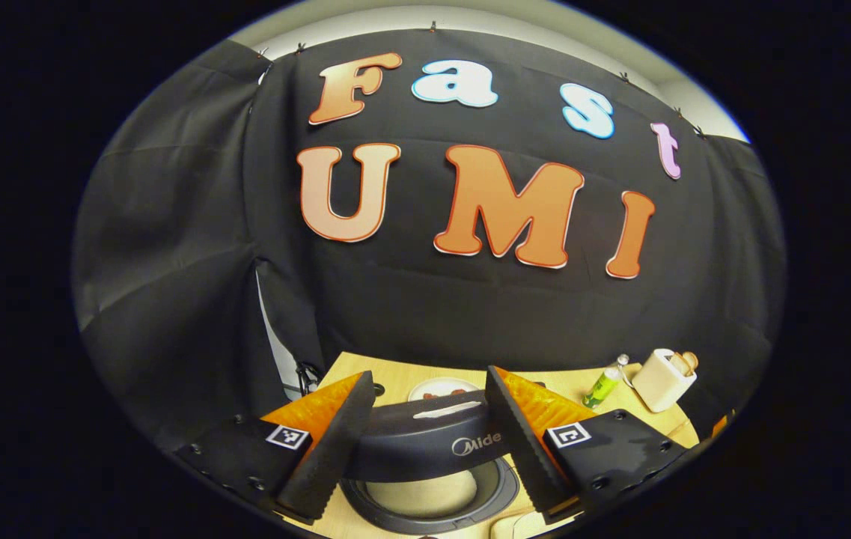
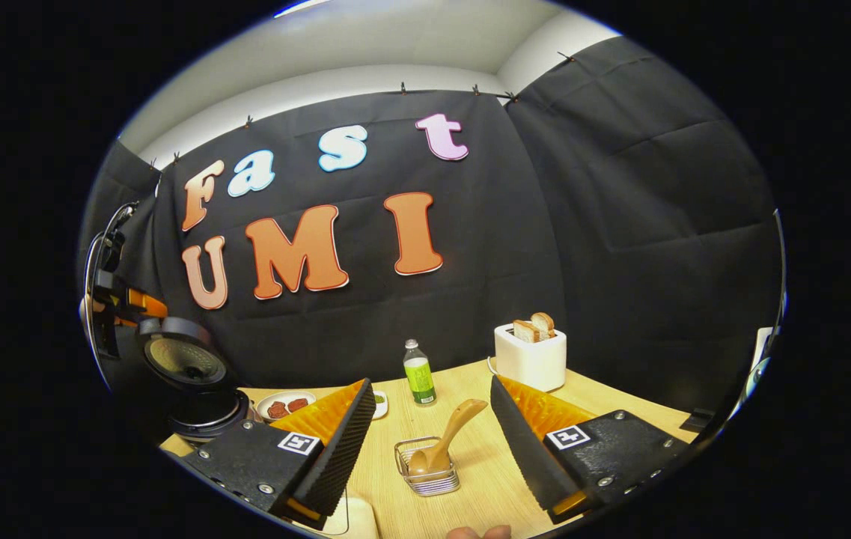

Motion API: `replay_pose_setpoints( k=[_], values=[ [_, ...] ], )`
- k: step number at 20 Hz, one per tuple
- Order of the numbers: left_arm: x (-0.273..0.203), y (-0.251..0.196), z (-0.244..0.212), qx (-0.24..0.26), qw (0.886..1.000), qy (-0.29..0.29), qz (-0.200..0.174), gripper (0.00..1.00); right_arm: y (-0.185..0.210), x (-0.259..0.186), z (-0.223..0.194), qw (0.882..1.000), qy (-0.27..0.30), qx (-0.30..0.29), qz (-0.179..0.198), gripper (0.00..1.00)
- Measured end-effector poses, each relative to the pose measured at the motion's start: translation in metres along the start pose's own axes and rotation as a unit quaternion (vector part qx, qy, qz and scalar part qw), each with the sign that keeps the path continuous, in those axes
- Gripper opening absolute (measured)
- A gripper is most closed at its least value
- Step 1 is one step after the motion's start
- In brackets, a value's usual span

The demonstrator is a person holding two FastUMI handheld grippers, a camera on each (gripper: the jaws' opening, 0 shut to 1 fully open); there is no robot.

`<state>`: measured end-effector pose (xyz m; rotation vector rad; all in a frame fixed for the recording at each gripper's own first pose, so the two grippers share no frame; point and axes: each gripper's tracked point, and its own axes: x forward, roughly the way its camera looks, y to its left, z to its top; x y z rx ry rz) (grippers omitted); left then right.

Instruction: Close the left gripper, press the button to open the rice cooker; take a wooden spoon from the chopstick holder with the right hand, scoop a spoonful of rice and pour it into the rice cooker, then put the wooden spoon back into the chopstick holder.

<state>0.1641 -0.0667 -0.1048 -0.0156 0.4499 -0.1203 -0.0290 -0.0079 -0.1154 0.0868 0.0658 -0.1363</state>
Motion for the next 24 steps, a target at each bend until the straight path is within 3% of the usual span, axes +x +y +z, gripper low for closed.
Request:
replay_pose_setpoints(
  k=[3, 10, 15, 19, 20, 24],
  values=[
    [-0.011, -0.012, -0.043, 0.008, 1.000, 0.017, -0.012, 1.00, 0.003, -0.011, 0.003, 1.000, -0.002, 0.004, 0.008, 0.94],
    [-0.020, -0.025, -0.116, 0.029, 0.999, -0.014, -0.004, 0.97, -0.001, -0.026, -0.005, 1.000, 0.008, 0.000, 0.007, 0.94],
    [-0.022, -0.025, -0.139, 0.050, 0.996, -0.076, 0.021, 0.98, -0.003, -0.024, -0.020, 1.000, 0.026, 0.001, 0.001, 0.94],
    [-0.020, -0.026, -0.171, 0.069, 0.994, -0.079, 0.040, 1.00, -0.001, -0.022, -0.033, 0.999, 0.041, 0.001, 0.002, 0.95],
    [-0.018, -0.026, -0.164, 0.068, 0.991, -0.107, 0.037, 1.00, 0.000, -0.021, -0.035, 0.999, 0.044, 0.001, 0.003, 0.95],
    [-0.019, -0.025, -0.178, 0.078, 0.989, -0.118, 0.052, 0.99, 0.000, -0.016, -0.046, 0.998, 0.055, 0.001, 0.000, 0.94]
  ],
)
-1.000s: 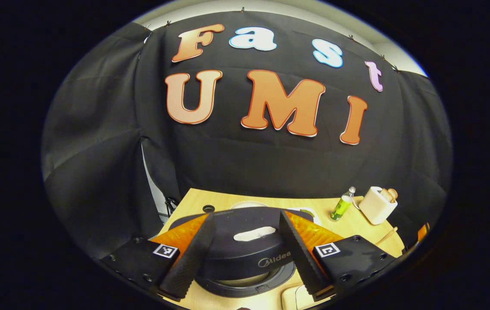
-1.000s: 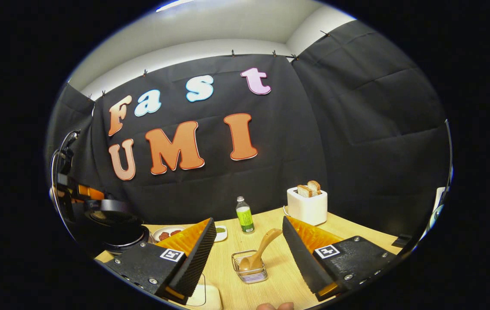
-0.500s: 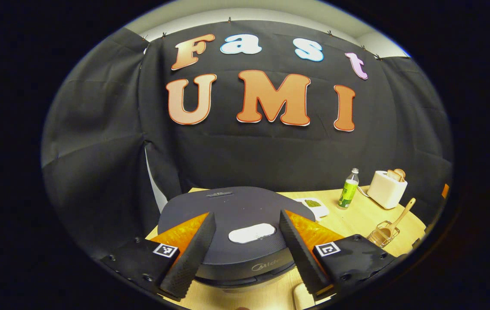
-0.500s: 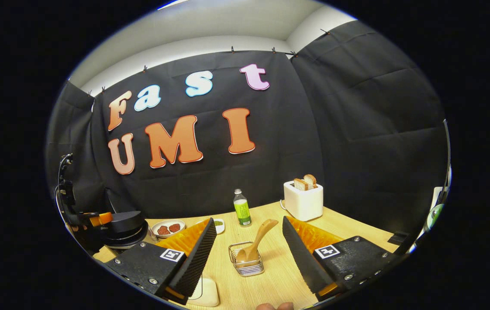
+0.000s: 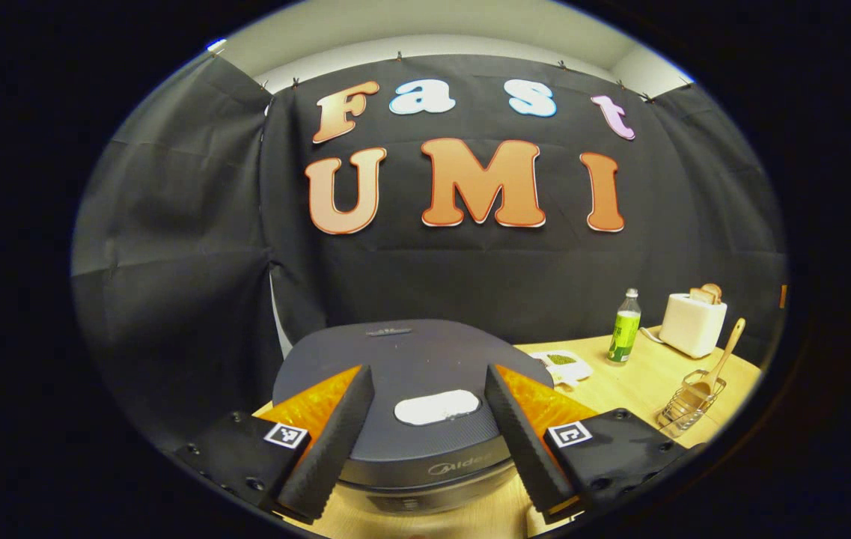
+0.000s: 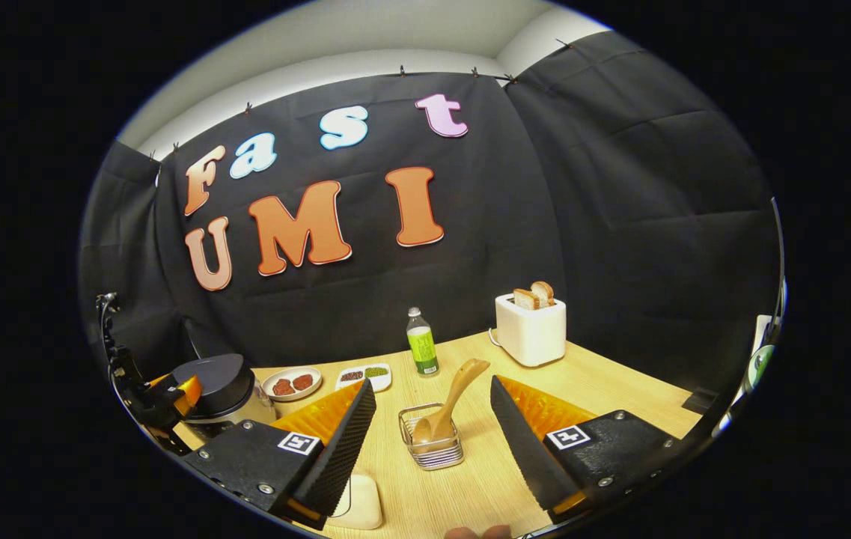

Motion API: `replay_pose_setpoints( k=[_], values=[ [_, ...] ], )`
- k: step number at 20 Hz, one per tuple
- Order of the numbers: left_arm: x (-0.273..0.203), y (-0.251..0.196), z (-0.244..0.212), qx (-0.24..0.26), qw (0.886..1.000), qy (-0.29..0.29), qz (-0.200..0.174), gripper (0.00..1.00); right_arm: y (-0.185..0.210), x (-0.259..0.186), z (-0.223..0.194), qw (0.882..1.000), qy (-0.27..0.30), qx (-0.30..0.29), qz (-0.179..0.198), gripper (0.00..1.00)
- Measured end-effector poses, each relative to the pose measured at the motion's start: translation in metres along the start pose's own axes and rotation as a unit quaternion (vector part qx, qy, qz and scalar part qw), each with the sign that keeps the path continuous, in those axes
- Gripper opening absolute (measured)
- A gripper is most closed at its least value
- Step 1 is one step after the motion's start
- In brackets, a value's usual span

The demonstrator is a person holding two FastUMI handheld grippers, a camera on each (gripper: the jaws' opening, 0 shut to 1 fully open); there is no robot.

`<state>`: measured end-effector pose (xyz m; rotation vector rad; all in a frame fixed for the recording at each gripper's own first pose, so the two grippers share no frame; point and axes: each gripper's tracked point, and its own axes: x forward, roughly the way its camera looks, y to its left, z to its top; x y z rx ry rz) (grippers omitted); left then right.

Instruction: Close the left gripper, press the button to open the rice cooker; take a wooden spoon from the chopstick holder with the right hand, scoop a spoonful of rice and pour it into the rice cooker, then put the wooden spoon back into the chopstick holder.

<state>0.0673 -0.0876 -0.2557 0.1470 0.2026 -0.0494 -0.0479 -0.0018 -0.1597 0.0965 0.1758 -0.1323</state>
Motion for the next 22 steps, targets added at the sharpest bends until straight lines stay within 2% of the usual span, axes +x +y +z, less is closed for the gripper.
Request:
replay_pose_setpoints(
  k=[3, 7, 8, 10, 12, 16, 19, 20, 21, 22],
  values=[
    [0.005, -0.003, 0.008, -0.008, 1.000, 0.002, -0.014, 1.00, -0.001, 0.005, 0.000, 1.000, 0.001, -0.005, -0.003, 0.94],
    [-0.003, -0.002, 0.014, -0.015, 0.996, 0.070, -0.058, 0.98, 0.002, 0.011, 0.018, 1.000, -0.009, -0.012, -0.006, 0.94],
    [-0.007, -0.004, 0.029, -0.028, 0.994, 0.071, -0.073, 0.96, 0.004, 0.011, 0.027, 1.000, -0.015, -0.017, -0.005, 0.94],
    [-0.015, 0.016, 0.066, -0.038, 0.995, 0.063, -0.064, 1.00, 0.010, 0.011, 0.046, 0.999, -0.027, -0.032, -0.001, 0.94],
    [-0.023, 0.039, 0.105, -0.033, 0.997, 0.049, -0.047, 0.98, 0.019, 0.008, 0.067, 0.998, -0.038, -0.052, 0.008, 0.94],
    [-0.043, 0.082, 0.172, -0.019, 1.000, 0.017, -0.011, 1.00, 0.034, -0.004, 0.129, 0.993, -0.086, -0.072, 0.023, 0.95],
    [-0.064, 0.087, 0.211, -0.018, 0.999, -0.012, -0.033, 0.98, 0.044, -0.012, 0.162, 0.991, -0.111, -0.071, 0.035, 0.94],
    [-0.068, 0.091, 0.223, -0.014, 0.999, -0.023, -0.035, 0.97, 0.048, -0.015, 0.170, 0.990, -0.117, -0.066, 0.041, 1.00],
    [-0.073, 0.099, 0.232, -0.018, 0.999, -0.036, -0.029, 0.97, 0.051, -0.017, 0.176, 0.990, -0.119, -0.061, 0.046, 0.94],
    [-0.078, 0.106, 0.241, -0.015, 0.999, -0.044, -0.027, 0.97, 0.053, -0.019, 0.179, 0.990, -0.120, -0.057, 0.050, 0.95]
  ],
)
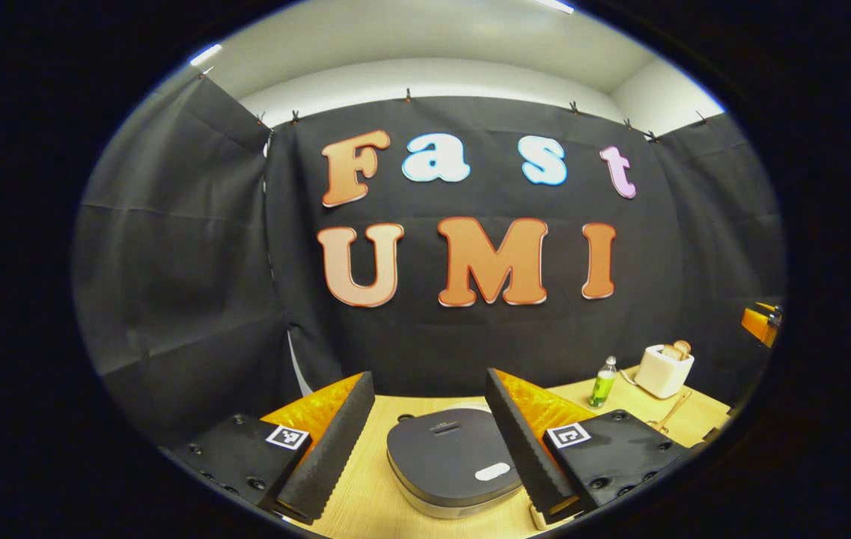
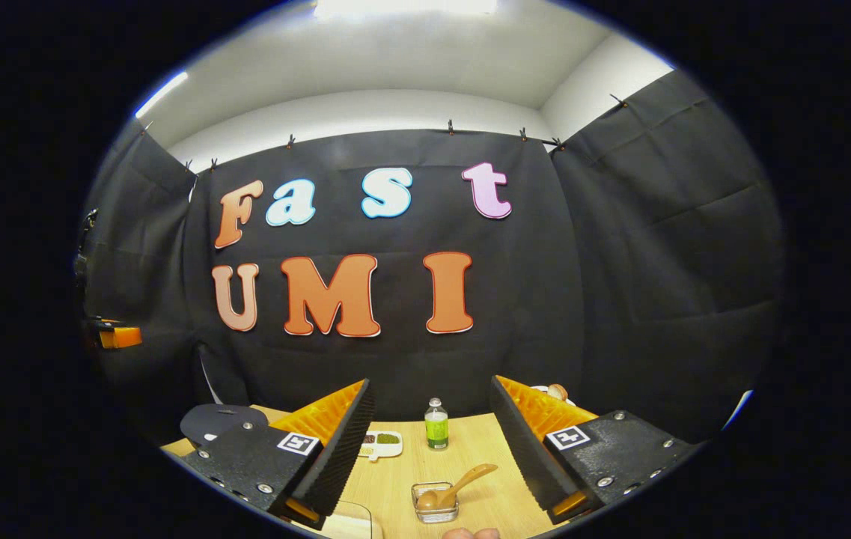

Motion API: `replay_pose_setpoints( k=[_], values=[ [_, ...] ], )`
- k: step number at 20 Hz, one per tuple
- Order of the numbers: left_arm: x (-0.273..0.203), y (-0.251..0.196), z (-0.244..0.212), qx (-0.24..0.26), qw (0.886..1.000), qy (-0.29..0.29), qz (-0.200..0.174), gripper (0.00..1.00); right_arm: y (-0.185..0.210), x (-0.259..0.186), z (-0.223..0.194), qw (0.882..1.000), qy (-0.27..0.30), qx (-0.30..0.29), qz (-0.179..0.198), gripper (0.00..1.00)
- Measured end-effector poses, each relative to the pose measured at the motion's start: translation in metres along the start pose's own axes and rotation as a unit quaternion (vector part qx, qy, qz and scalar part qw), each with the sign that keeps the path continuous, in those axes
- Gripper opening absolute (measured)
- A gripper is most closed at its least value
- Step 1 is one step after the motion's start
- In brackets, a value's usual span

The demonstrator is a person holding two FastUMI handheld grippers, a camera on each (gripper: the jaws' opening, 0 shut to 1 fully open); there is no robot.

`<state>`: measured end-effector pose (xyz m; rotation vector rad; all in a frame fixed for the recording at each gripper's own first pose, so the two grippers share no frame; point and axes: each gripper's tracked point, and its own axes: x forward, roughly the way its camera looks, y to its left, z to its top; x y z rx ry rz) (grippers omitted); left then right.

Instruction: Close the left gripper, press the button to open the rice cooker; take a wooden spoon from the chopstick holder with the right hand, scoop a spoonful of rice and pour it into the rice cooker, then put the wooden spoon back into the chopstick holder.

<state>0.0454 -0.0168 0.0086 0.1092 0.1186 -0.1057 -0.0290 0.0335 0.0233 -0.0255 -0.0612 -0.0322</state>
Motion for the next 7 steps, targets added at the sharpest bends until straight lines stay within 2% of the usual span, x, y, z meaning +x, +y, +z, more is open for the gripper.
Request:
replay_pose_setpoints(
  k=[2, 3, 4, 5, 6, 7],
  values=[
    [-0.007, 0.007, 0.011, -0.024, 1.000, -0.013, 0.009, 0.97, 0.000, -0.001, 0.006, 1.000, -0.003, -0.002, 0.001, 0.95],
    [-0.009, 0.007, 0.015, -0.046, 0.999, -0.017, 0.010, 0.97, -0.002, -0.002, 0.008, 1.000, -0.005, -0.004, -0.002, 1.00],
    [-0.012, 0.010, 0.015, -0.070, 0.997, -0.017, 0.020, 0.96, -0.002, -0.004, 0.007, 1.000, -0.006, -0.005, -0.001, 0.95],
    [-0.015, 0.016, 0.015, -0.085, 0.996, -0.022, 0.028, 0.97, -0.001, -0.004, 0.007, 1.000, -0.007, -0.003, 0.002, 0.95],
    [-0.018, 0.020, 0.017, -0.095, 0.995, -0.027, 0.033, 0.97, 0.002, -0.005, 0.004, 1.000, -0.005, 0.001, 0.006, 1.00],
    [-0.018, 0.022, 0.018, -0.100, 0.994, -0.032, 0.038, 0.97, 0.003, -0.007, 0.003, 1.000, -0.004, 0.002, 0.009, 1.00]
  ],
)
